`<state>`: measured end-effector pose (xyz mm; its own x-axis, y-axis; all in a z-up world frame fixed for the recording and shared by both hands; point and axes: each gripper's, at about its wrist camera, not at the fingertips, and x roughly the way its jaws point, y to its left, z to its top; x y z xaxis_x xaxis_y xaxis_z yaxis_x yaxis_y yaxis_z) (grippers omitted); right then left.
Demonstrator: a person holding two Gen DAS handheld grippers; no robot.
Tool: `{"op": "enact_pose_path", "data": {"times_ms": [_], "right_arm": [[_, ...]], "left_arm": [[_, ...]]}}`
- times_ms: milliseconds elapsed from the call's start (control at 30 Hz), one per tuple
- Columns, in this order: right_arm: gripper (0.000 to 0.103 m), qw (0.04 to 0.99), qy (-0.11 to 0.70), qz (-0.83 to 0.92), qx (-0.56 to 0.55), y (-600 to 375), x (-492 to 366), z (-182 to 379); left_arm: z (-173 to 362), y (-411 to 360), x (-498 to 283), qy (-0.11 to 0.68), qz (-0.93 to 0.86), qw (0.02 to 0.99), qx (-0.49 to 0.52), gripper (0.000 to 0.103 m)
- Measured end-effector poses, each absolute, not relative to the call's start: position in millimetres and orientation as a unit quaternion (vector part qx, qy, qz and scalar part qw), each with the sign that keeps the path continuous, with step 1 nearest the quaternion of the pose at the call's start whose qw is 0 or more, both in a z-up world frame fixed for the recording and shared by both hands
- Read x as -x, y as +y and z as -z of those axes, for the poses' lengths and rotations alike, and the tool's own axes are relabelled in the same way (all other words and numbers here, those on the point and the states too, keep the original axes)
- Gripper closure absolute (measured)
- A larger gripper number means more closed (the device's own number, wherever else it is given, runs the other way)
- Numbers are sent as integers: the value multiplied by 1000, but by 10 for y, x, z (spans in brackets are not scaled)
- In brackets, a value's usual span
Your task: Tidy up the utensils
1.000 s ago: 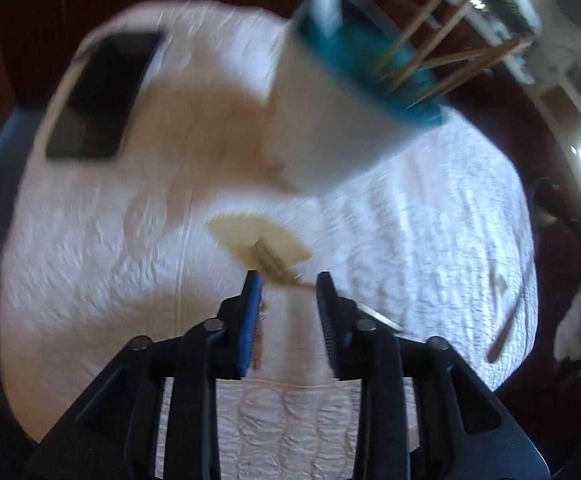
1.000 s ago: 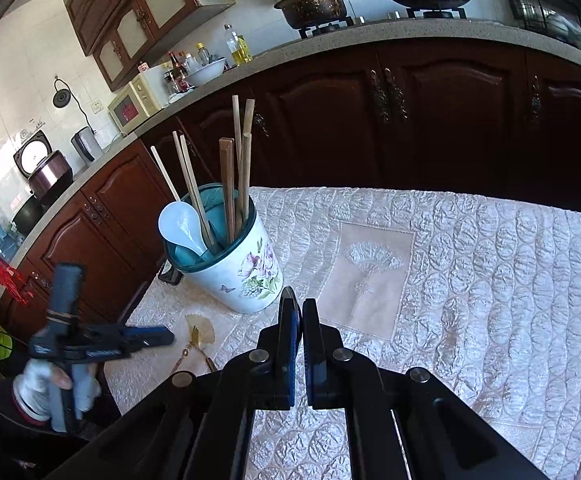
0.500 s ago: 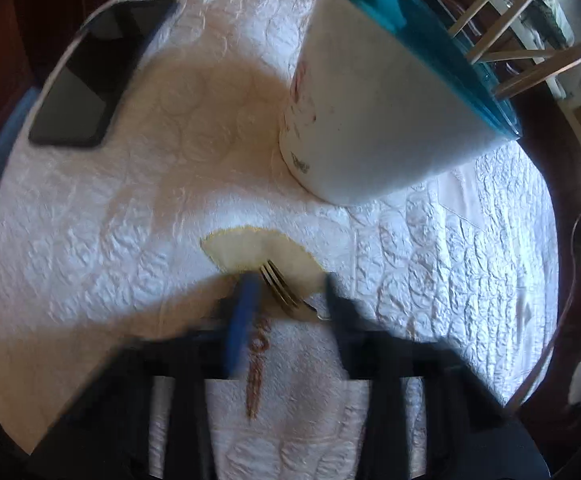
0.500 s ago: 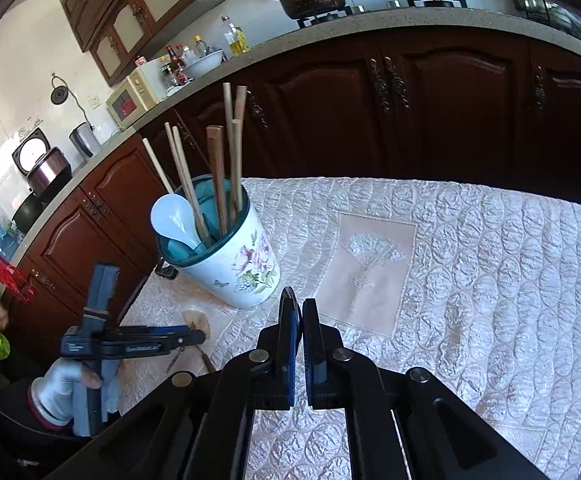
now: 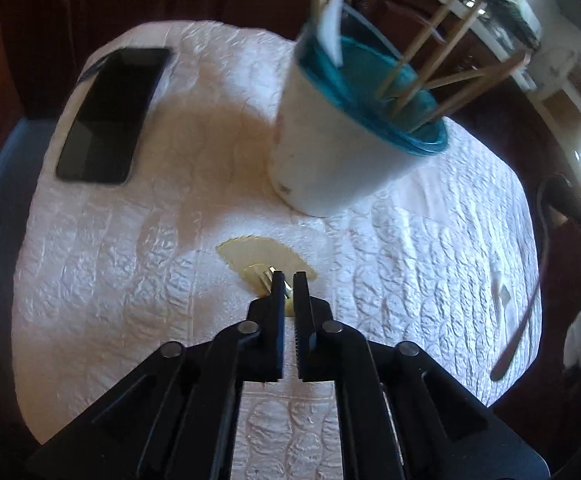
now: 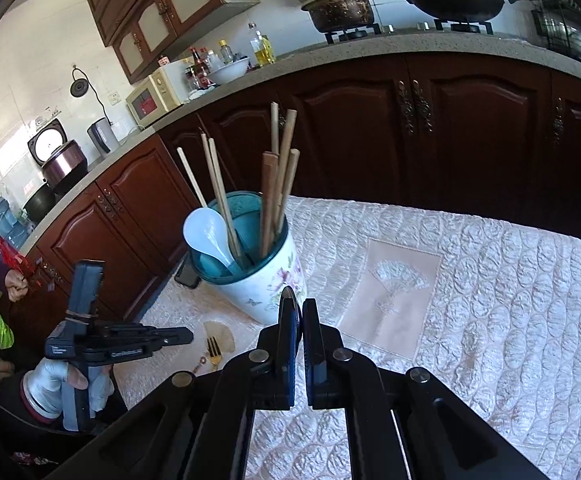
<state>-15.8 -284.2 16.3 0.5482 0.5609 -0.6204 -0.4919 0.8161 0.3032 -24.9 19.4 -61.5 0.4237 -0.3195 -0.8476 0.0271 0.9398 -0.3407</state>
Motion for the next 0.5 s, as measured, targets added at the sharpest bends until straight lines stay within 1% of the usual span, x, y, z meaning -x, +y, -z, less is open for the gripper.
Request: {"op": "enact_pose_path", "data": {"times_ms": [33, 100, 200, 267, 300, 333, 367, 400, 500], "right_arm": [[100, 878, 368, -301, -47, -2833, 167, -167], [100, 878, 369, -303, -45, -2817, 173, -163], [100, 876, 375, -301, -43, -2812, 156, -132], [100, 875, 378, -299, -46, -2812, 134, -116], [100, 875, 378, -299, -47, -2814, 127, -110], [100, 875, 379, -299, -48, -2815, 123, -103], [100, 874, 379, -299, -48, -2818, 123, -101], [100, 874, 380, -298, -48, -2819, 122, -97], [100, 874, 381, -297, -49, -2823, 124, -89]], "left_arm": [[646, 195, 228, 533, 103, 828, 143, 77], [750, 229, 217, 541, 90, 822, 152, 62], [892, 161, 137, 549, 86, 818, 147, 62], [968, 96, 97, 550, 89, 820, 133, 66], [965, 55, 87, 542, 92, 826, 123, 73], [964, 26, 76, 536, 96, 830, 116, 91], [979, 21, 59, 536, 102, 830, 115, 97], [995, 11, 42, 539, 111, 826, 119, 99], [952, -51, 84, 533, 120, 831, 101, 100]]}}
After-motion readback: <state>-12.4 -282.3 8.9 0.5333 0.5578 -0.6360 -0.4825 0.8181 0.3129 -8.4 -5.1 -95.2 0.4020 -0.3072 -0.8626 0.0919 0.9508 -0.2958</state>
